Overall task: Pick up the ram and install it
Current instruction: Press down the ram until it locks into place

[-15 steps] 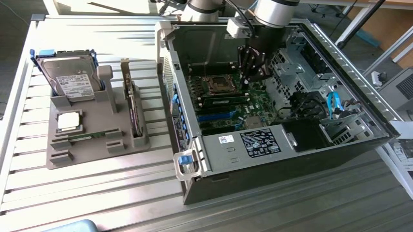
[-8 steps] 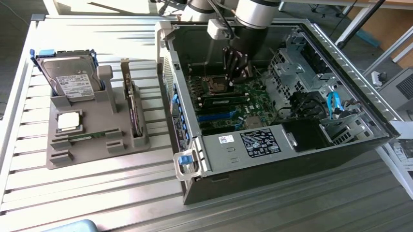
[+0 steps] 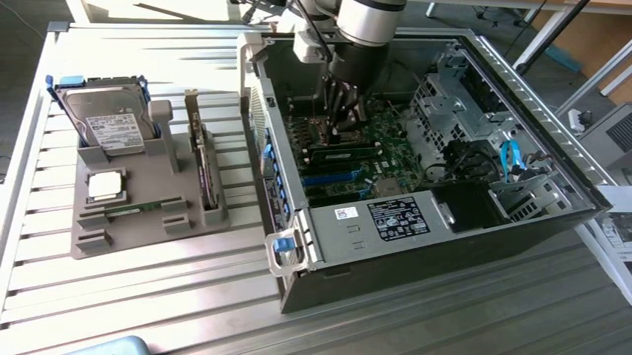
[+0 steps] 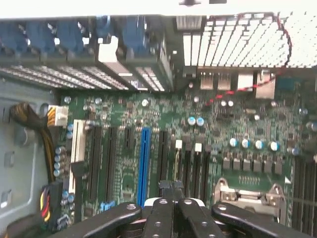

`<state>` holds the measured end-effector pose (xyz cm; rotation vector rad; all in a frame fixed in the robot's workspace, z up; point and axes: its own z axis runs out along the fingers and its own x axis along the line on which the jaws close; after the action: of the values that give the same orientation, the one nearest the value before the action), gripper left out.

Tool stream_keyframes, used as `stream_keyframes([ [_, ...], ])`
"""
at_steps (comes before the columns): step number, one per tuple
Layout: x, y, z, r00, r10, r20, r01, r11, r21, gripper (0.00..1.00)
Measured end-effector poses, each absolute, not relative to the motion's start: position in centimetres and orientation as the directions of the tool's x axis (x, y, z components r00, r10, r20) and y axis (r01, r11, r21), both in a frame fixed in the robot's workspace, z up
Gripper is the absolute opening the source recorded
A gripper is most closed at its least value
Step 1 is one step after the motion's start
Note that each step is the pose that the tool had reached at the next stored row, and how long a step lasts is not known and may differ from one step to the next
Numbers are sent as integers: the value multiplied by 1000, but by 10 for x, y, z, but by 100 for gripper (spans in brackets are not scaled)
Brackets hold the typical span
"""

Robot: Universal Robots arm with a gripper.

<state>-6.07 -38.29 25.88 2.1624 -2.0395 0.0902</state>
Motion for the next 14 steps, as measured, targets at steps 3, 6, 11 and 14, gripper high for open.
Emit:
stream_keyframes([
  [3, -63, -383, 254, 64, -985, 160, -995, -52, 80, 11],
  [6, -65, -383, 250, 64, -985, 162, -995, -52, 80, 11],
  [11, -67, -383, 246, 64, -984, 167, -995, -51, 81, 11],
  [14, -67, -383, 243, 64, -984, 168, -995, -51, 81, 11],
])
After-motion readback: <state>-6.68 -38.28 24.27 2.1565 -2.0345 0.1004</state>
